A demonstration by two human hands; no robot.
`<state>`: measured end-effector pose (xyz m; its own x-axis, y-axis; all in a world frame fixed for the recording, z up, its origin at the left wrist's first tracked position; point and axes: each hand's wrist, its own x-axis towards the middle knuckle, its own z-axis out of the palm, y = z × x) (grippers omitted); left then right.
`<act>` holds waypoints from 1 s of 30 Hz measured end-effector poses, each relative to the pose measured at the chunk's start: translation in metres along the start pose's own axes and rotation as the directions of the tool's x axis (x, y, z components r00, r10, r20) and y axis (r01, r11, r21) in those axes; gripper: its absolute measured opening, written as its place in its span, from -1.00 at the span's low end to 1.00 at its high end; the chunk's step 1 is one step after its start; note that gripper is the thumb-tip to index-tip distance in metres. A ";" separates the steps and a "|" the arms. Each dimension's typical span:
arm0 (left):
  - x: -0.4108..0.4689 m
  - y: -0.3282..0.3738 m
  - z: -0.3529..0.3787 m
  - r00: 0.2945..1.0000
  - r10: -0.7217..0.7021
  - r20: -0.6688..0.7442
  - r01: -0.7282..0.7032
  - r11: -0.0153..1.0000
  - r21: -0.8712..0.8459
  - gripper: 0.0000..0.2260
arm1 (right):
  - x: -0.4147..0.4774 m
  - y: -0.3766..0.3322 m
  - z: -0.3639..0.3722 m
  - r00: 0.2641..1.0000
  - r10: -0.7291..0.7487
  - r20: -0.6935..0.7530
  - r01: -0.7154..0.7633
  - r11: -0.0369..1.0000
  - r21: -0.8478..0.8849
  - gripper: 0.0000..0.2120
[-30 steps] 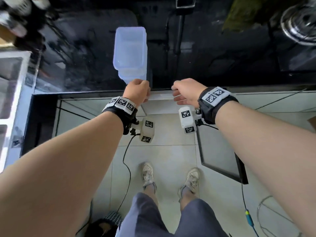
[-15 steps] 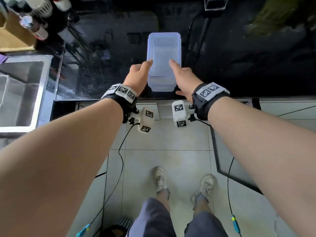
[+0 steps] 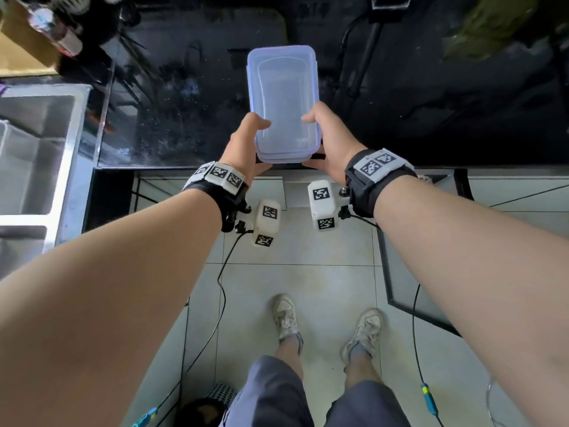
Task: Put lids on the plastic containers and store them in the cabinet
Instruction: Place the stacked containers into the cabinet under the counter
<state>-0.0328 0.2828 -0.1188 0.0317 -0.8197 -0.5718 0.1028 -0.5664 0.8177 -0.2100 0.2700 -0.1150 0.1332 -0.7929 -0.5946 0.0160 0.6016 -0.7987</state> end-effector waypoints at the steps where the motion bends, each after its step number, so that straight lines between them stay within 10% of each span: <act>1: -0.007 -0.005 -0.005 1.000 0.015 -0.014 -0.015 0.999 -0.028 -0.47 | -0.005 0.001 0.002 1.000 0.001 0.024 -0.001 1.000 0.003 -0.54; 11: -0.083 -0.085 -0.043 0.988 -0.050 -0.143 0.025 0.984 -0.174 -0.46 | -0.046 0.058 0.032 0.964 0.119 0.236 -0.089 0.987 -0.135 -0.64; 22: -0.058 -0.225 0.018 0.979 -0.203 0.006 0.184 0.871 -0.455 -0.44 | -0.026 0.176 -0.036 0.997 0.021 0.080 0.009 0.933 -0.359 -0.65; 30: -0.006 -0.264 0.042 0.931 -0.362 -0.054 0.353 0.927 -0.122 -0.44 | 0.017 0.240 -0.079 0.968 0.246 0.040 -0.238 0.959 -0.153 -0.82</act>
<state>-0.1021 0.4331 -0.3284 0.0461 -0.5535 -0.8316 0.2277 -0.8047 0.5482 -0.2826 0.3934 -0.3238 0.1728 -0.6156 -0.7689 -0.1682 0.7507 -0.6389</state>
